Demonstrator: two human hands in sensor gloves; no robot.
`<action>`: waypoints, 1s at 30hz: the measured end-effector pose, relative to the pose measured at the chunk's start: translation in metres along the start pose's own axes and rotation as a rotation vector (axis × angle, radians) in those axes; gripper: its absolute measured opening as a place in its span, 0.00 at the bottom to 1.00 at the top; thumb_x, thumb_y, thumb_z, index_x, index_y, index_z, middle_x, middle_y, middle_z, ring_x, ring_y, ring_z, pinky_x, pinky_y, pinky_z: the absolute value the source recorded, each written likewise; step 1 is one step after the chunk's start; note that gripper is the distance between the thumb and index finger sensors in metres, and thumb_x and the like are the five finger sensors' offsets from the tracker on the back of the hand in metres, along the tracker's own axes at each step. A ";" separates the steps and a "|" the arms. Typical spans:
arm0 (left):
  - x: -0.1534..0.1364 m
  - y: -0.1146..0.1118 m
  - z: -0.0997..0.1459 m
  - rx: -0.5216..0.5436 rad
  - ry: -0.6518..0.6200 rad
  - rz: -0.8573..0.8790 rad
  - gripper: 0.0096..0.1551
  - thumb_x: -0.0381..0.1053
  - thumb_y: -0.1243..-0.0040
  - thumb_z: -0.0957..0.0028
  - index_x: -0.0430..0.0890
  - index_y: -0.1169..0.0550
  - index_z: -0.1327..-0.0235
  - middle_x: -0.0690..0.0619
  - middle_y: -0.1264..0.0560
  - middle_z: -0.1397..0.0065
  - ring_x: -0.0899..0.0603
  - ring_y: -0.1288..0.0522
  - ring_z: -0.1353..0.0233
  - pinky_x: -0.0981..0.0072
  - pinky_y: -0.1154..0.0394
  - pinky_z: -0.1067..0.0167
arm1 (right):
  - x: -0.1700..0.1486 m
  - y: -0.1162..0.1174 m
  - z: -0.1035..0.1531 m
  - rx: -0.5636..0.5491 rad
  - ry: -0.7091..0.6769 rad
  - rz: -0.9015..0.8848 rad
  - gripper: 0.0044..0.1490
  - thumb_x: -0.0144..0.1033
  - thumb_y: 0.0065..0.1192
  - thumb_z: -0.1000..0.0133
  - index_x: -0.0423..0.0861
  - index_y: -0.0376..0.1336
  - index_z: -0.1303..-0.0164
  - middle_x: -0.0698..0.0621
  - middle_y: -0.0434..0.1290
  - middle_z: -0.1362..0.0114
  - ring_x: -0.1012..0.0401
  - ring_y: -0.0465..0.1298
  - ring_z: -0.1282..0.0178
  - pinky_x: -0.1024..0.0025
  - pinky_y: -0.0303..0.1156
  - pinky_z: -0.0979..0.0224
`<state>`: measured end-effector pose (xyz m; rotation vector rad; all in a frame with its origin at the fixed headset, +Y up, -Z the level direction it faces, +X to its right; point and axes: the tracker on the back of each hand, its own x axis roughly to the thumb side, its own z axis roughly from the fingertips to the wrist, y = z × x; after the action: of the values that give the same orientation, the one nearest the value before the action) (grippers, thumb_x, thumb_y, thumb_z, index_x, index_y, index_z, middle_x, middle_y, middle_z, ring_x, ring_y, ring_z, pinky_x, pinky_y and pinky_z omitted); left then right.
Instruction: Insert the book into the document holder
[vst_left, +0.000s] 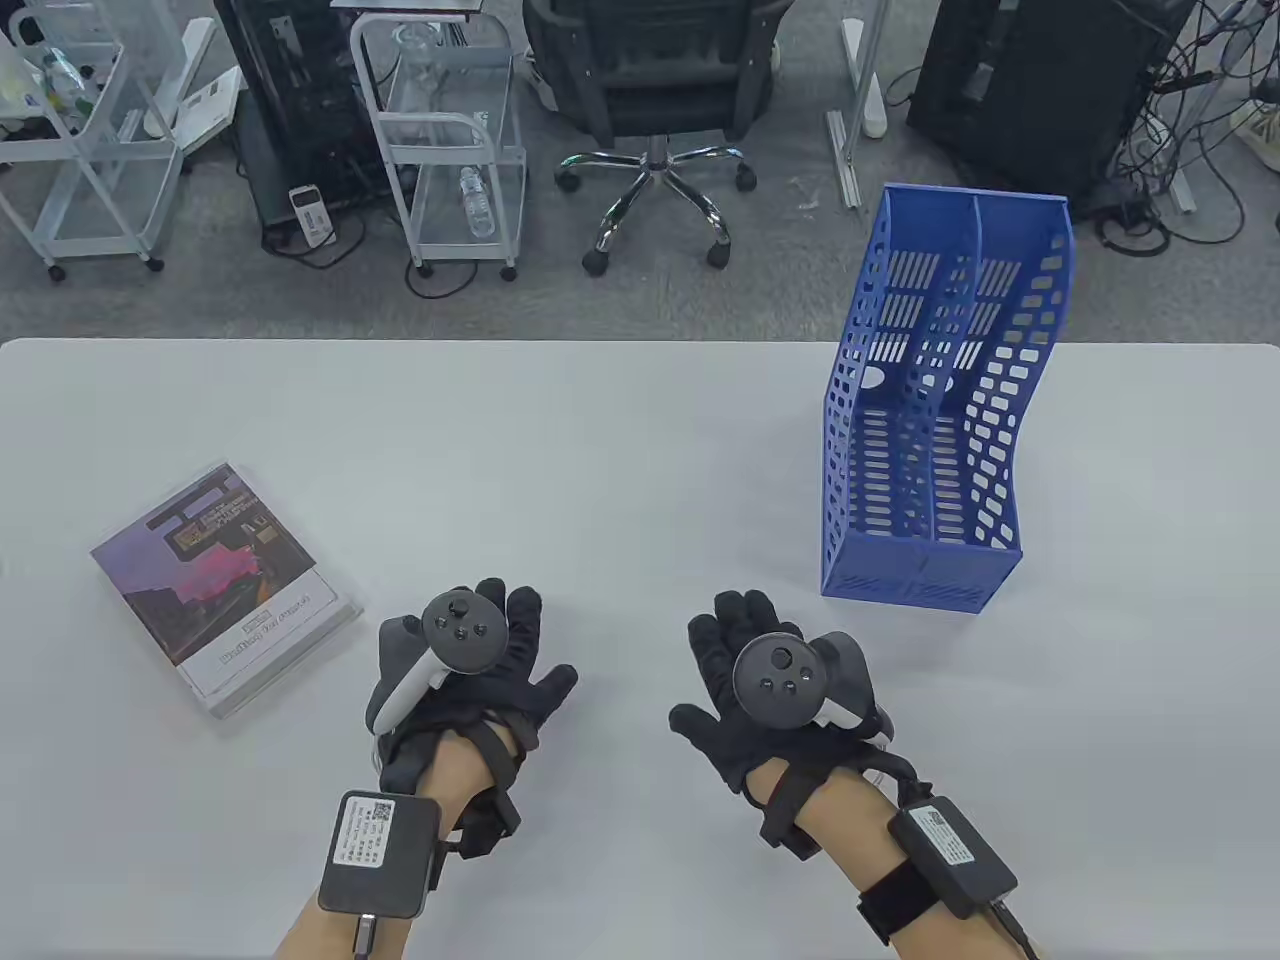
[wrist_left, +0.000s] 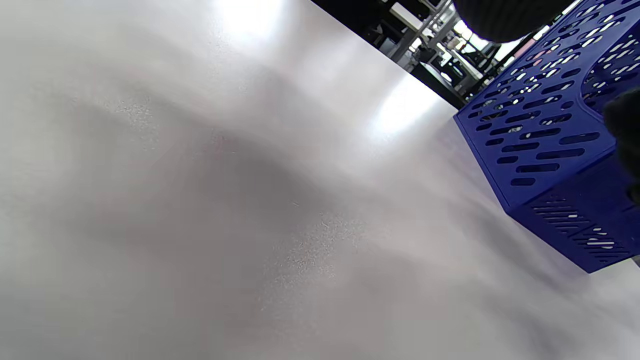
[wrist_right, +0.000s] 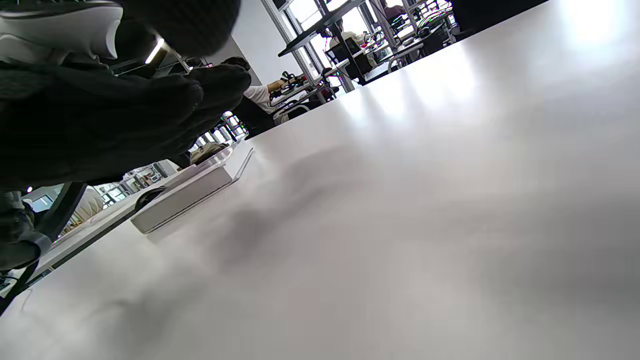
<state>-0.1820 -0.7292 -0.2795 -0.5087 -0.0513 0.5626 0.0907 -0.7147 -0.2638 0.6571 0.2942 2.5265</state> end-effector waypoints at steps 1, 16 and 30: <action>0.000 0.000 -0.001 0.003 -0.006 0.006 0.52 0.73 0.51 0.56 0.62 0.62 0.28 0.60 0.73 0.21 0.47 0.79 0.21 0.39 0.74 0.30 | 0.000 0.000 0.000 0.001 0.000 -0.001 0.54 0.53 0.59 0.48 0.35 0.39 0.29 0.34 0.30 0.24 0.33 0.29 0.27 0.27 0.34 0.34; -0.002 0.005 -0.002 0.045 -0.024 0.019 0.51 0.72 0.50 0.56 0.62 0.60 0.27 0.60 0.72 0.21 0.46 0.77 0.20 0.38 0.74 0.30 | -0.001 -0.004 0.001 -0.008 -0.003 0.005 0.54 0.54 0.59 0.48 0.35 0.39 0.29 0.34 0.30 0.24 0.33 0.30 0.27 0.27 0.34 0.34; -0.099 0.067 0.001 0.359 0.280 0.100 0.47 0.71 0.49 0.56 0.60 0.49 0.24 0.57 0.56 0.15 0.43 0.60 0.13 0.36 0.61 0.25 | -0.001 0.000 -0.001 0.019 0.006 0.042 0.53 0.54 0.59 0.48 0.34 0.41 0.29 0.33 0.32 0.24 0.32 0.32 0.26 0.27 0.35 0.34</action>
<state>-0.2992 -0.7324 -0.3018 -0.2363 0.3382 0.5783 0.0910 -0.7158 -0.2651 0.6696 0.3104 2.5687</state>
